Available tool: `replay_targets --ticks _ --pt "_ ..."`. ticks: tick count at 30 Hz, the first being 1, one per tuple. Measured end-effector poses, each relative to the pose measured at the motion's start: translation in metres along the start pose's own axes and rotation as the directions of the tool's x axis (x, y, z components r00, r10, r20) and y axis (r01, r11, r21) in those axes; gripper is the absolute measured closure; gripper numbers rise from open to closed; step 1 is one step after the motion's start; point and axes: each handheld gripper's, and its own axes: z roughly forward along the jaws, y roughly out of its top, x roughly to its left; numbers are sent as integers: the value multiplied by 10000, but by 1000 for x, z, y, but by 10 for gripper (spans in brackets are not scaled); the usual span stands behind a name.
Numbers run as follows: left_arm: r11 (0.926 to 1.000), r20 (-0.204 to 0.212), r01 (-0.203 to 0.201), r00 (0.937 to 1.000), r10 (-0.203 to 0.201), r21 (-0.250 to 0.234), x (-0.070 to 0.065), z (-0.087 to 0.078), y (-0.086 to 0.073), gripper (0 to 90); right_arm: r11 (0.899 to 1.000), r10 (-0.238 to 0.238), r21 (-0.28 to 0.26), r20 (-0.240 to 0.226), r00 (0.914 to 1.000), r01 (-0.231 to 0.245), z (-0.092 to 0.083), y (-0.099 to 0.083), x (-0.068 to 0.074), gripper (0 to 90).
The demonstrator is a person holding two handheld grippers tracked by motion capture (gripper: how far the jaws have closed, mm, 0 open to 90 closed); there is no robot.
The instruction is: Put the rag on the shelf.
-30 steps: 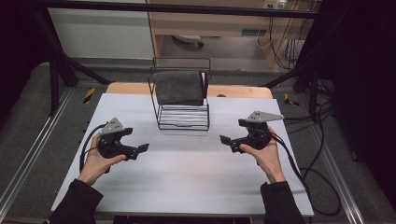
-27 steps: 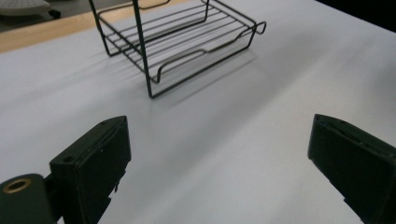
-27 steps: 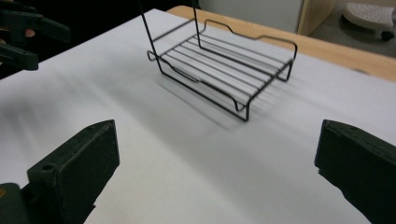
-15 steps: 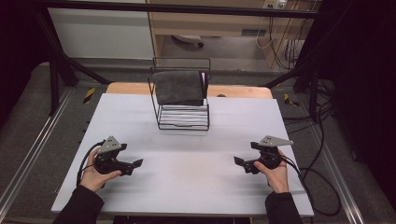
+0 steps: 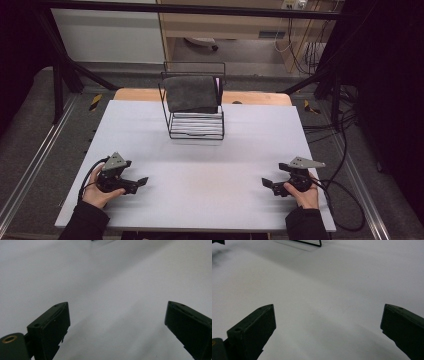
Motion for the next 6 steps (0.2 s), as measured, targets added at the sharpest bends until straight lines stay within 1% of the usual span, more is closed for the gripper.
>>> replay_targets --ticks 6 --pt "10000 8 58 10000 -58 -49 1 -3 -4 62 9998 35 184 -17 10000 -35 2 -2 0 9"
